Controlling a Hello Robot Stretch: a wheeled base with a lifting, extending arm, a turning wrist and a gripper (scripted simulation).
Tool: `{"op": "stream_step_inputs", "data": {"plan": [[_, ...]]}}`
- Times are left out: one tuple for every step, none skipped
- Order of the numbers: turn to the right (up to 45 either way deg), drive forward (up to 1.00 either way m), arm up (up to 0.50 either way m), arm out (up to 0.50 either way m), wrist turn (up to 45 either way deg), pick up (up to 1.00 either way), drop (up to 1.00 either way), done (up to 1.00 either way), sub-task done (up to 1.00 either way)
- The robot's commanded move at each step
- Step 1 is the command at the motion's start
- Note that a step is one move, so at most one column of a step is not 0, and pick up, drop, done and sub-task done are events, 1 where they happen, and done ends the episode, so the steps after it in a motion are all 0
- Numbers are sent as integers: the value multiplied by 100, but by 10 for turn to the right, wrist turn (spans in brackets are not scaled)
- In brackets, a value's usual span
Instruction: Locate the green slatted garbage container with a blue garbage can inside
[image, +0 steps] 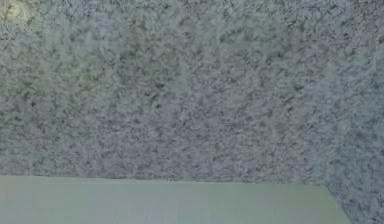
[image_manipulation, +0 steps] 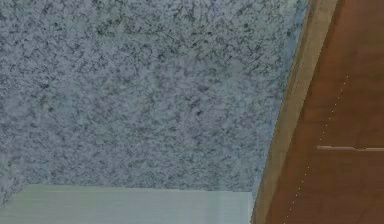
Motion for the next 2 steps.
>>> {"op": "stream_step_inputs", "data": {"plan": [[450, 0, 0, 0, 0, 0, 0, 0, 0], [30, 0, 0, 0, 0, 0, 0, 0, 0]]}}
